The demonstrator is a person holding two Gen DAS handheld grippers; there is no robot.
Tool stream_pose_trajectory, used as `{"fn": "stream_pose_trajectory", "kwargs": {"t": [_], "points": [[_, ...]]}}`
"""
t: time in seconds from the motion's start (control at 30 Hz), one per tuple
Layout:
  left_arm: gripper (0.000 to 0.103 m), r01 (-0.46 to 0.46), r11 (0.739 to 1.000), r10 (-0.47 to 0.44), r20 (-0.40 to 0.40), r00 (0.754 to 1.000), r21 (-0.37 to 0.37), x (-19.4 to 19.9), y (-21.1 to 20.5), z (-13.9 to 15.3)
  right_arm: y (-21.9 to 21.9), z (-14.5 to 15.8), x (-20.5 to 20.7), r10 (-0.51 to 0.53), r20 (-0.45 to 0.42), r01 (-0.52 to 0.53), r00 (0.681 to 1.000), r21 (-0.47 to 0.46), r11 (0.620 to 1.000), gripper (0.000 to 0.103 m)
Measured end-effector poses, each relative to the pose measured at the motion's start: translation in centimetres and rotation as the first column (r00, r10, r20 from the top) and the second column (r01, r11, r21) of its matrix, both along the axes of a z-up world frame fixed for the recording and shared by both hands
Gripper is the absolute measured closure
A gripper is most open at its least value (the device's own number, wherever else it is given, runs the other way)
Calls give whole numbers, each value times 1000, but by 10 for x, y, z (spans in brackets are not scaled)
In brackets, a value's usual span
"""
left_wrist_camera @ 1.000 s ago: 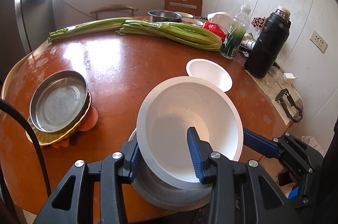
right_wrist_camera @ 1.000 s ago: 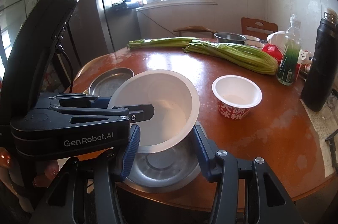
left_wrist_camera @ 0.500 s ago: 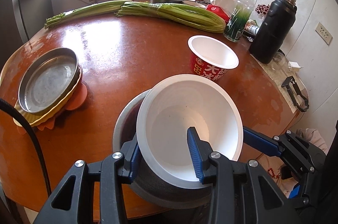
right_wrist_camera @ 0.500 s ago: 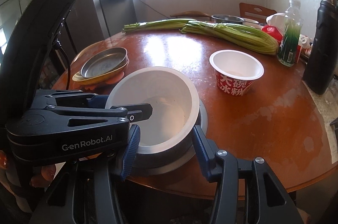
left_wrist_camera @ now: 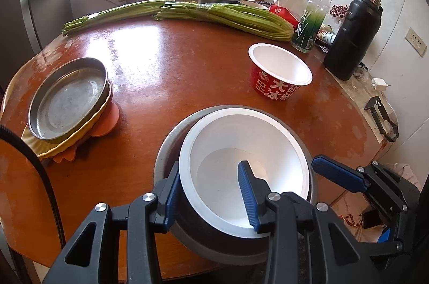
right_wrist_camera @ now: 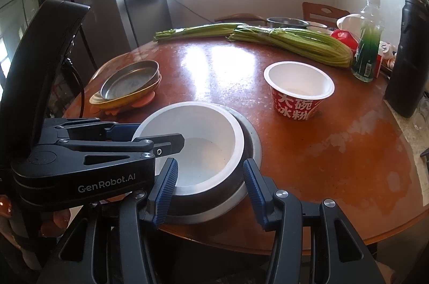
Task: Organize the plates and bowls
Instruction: 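Lower the white bowl into the steel bowl and open the left tool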
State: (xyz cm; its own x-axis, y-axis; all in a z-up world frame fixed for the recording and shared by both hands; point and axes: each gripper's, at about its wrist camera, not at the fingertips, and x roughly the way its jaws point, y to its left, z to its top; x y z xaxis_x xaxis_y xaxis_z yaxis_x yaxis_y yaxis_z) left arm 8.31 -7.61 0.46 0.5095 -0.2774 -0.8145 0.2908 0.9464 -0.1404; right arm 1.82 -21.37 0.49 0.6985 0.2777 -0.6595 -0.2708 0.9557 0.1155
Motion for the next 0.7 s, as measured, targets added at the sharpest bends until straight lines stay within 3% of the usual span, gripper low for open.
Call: {"fn": "stream_pose_trajectory", "kwargs": {"t": [0.7], "points": [[62, -49, 999, 50, 47, 998, -20, -6, 18, 13, -25, 9, -2, -57, 34, 55, 998, 47, 997, 50]]}}
